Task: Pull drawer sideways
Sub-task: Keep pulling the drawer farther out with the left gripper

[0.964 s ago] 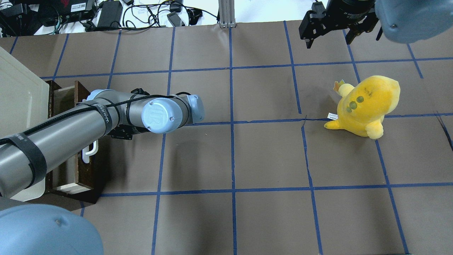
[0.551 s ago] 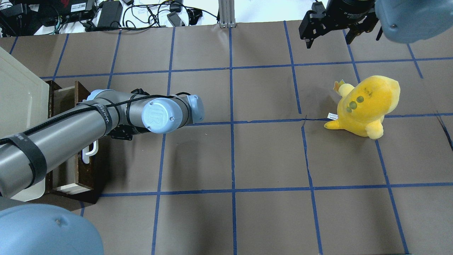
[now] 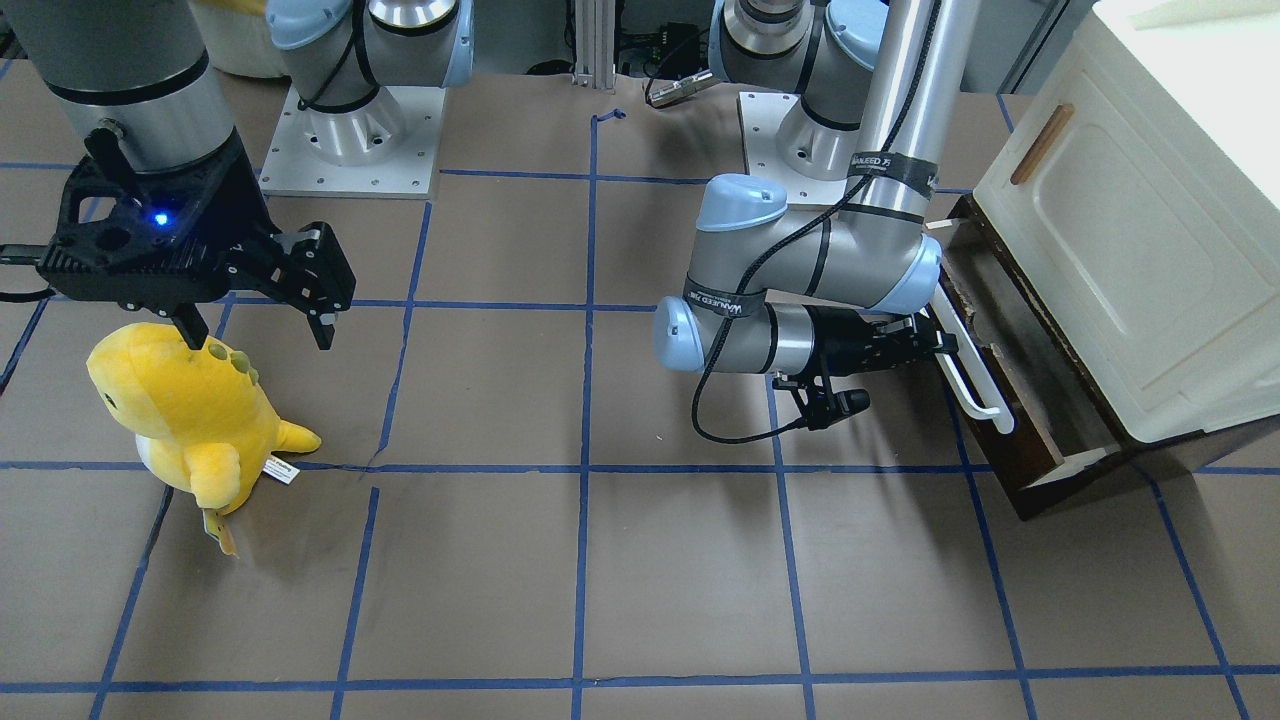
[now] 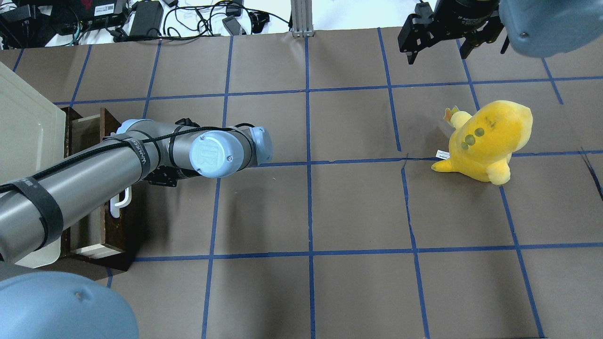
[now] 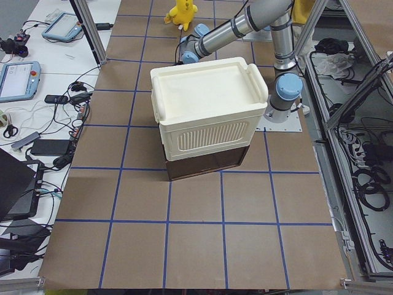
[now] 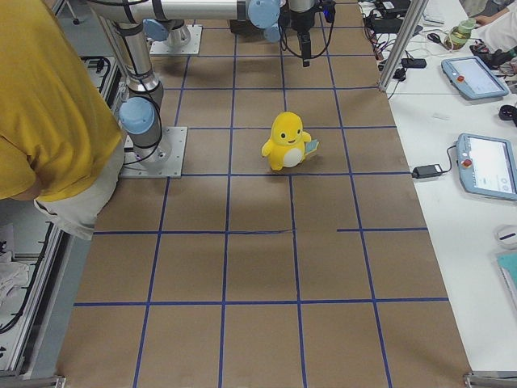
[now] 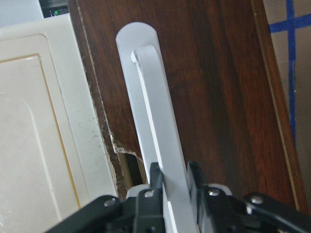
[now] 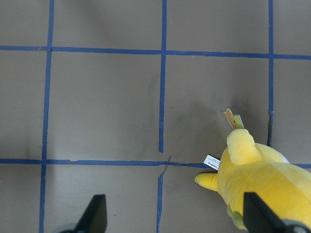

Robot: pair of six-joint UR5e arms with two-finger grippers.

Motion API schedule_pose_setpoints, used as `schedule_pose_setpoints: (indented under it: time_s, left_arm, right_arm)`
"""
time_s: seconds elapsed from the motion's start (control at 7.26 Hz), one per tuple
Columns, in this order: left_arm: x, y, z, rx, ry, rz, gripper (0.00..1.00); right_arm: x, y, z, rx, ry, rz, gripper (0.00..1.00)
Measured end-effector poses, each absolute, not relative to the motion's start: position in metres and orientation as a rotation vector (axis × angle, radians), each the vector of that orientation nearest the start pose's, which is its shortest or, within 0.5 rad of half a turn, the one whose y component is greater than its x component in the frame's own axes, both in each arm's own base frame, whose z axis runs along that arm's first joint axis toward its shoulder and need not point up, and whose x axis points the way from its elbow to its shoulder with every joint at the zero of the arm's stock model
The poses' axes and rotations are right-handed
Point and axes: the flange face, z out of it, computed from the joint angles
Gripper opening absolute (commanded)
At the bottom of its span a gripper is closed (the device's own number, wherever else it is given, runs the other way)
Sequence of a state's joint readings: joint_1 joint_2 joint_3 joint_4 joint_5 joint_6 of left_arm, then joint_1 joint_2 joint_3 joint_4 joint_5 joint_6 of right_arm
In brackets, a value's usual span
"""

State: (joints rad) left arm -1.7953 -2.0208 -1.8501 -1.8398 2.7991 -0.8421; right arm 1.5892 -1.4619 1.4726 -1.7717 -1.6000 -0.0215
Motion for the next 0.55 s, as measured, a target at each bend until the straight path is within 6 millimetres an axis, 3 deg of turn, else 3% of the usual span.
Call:
schedule_pose_setpoints:
  time_s: [0.55]
  left_arm:
    - [-0.1579, -0.4795, 0.1815, 0.118, 1.752, 0.172, 0.22]
  right_arm:
    - [0.1406, -0.5526, 0.5018, -0.059, 3.156, -0.301, 1.00]
